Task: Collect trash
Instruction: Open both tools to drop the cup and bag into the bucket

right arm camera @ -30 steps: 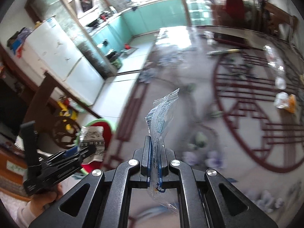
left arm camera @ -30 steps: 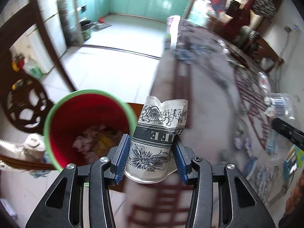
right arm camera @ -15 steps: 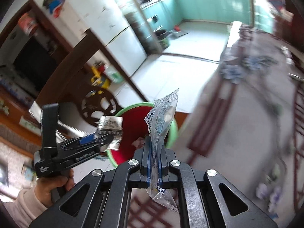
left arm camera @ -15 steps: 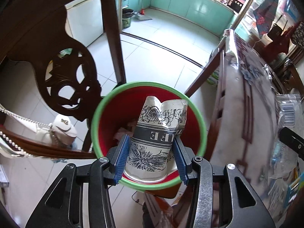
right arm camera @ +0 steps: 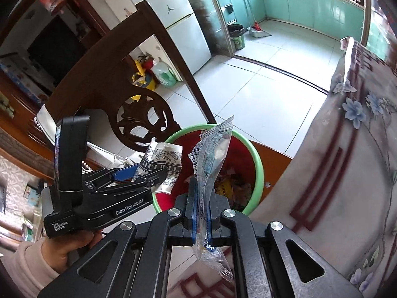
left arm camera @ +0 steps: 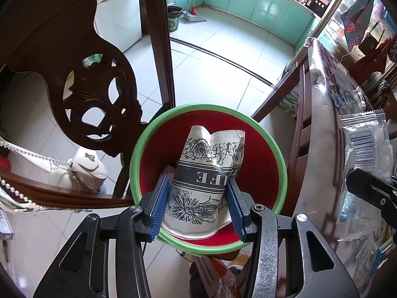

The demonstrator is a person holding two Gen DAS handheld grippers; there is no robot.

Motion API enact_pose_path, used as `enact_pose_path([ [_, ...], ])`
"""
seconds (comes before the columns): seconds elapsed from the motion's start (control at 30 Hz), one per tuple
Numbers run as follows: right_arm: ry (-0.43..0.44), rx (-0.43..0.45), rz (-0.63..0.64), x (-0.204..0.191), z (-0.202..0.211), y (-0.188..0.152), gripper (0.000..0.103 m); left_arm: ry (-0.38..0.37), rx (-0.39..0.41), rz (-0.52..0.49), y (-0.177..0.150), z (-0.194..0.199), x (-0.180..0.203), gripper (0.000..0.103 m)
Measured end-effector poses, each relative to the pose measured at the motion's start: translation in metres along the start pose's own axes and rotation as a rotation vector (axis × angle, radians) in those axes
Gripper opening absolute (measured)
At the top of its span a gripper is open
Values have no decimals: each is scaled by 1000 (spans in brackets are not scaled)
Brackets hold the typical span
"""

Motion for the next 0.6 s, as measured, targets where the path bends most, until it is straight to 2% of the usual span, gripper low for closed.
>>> enact_pose_path([
  [0.2,15,-7,7,-1,-6,2,6,11,12,2,4,1,-1,44],
  [0.27,27,-5,12,-3,-5,2,11,21,15,4,5,2,-1,44],
  [0.33,35,8,20,-5,-3,3,20,39,21,18,7,3,-4,49],
  [0.4,36,32,23,-5,1,3,27,49,30,40,8,5,-7,72],
  [0.47,40,52,23,-7,4,4,41,62,48,56,9,11,-10,76],
  [0.6,39,89,24,-6,16,7,42,80,66,66,8,21,-14,76],
])
Point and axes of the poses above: each gripper's, at about its wrist camera, not at the fingertips, and z roughly against the way its jaws point, x to its right, y to its top, the point moved 6 cm from there along -z, roughly the way its jaws point, and after that the axes turned 11 degrees about x, right-handed, at the moved point
